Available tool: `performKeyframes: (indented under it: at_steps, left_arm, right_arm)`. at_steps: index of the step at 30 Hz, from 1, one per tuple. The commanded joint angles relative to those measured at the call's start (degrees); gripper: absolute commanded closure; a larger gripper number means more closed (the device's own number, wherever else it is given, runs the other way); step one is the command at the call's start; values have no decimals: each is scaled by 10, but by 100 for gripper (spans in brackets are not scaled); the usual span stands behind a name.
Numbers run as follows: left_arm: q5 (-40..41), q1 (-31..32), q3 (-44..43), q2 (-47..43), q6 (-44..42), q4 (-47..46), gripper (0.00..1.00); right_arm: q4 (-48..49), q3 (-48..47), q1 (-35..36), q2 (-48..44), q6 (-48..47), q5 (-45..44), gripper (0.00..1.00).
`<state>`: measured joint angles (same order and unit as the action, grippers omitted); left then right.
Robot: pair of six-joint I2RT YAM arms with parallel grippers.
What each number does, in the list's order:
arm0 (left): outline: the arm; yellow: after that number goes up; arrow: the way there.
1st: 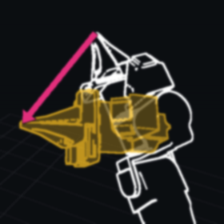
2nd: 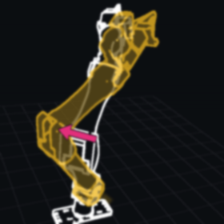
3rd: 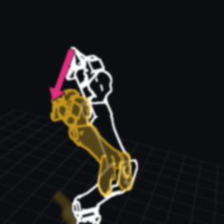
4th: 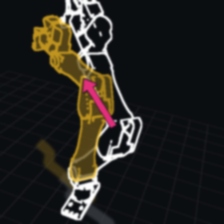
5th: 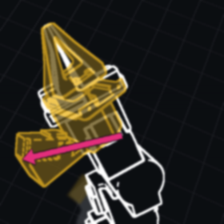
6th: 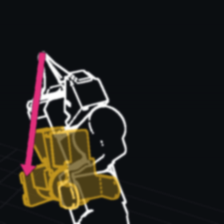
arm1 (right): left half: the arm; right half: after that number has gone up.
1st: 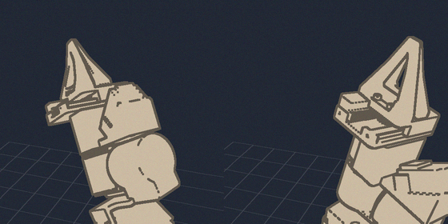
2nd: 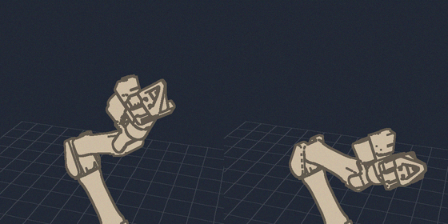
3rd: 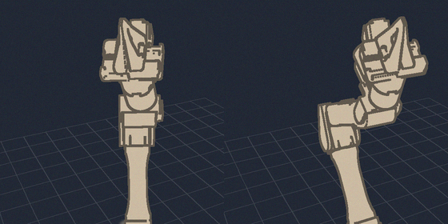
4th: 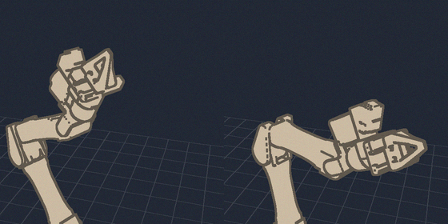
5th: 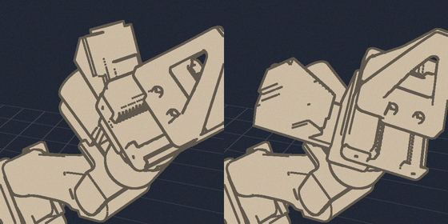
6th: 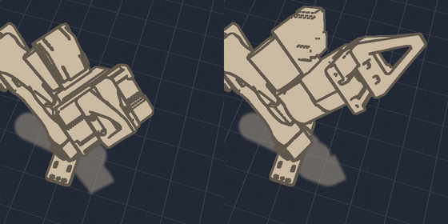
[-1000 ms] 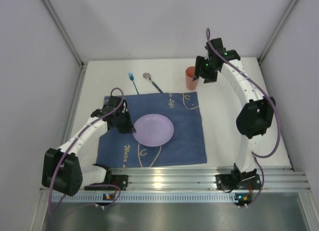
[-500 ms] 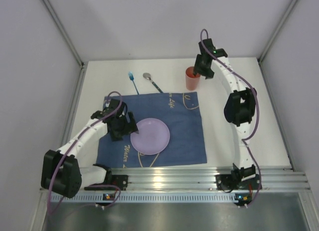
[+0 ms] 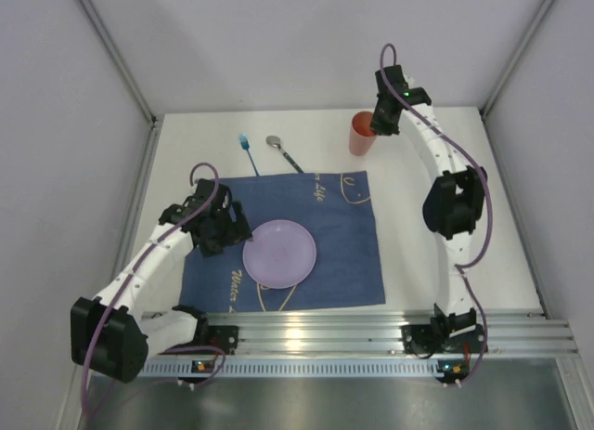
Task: Set the dinner table for one person
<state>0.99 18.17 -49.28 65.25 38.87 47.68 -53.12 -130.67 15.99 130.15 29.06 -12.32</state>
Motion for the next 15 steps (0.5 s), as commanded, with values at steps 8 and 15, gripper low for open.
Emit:
performKeyframes:
  at_steps: [8, 15]
  left_arm:
    - [3, 1, -51, 51, -4, -26, 11]
    - [-2, 1, -61, 64, 0, -39, 12]
  right_arm:
    - [-22, 215, 69, -258, 49, -19, 100]
    - [-14, 328, 120, -260, 40, -59, 100]
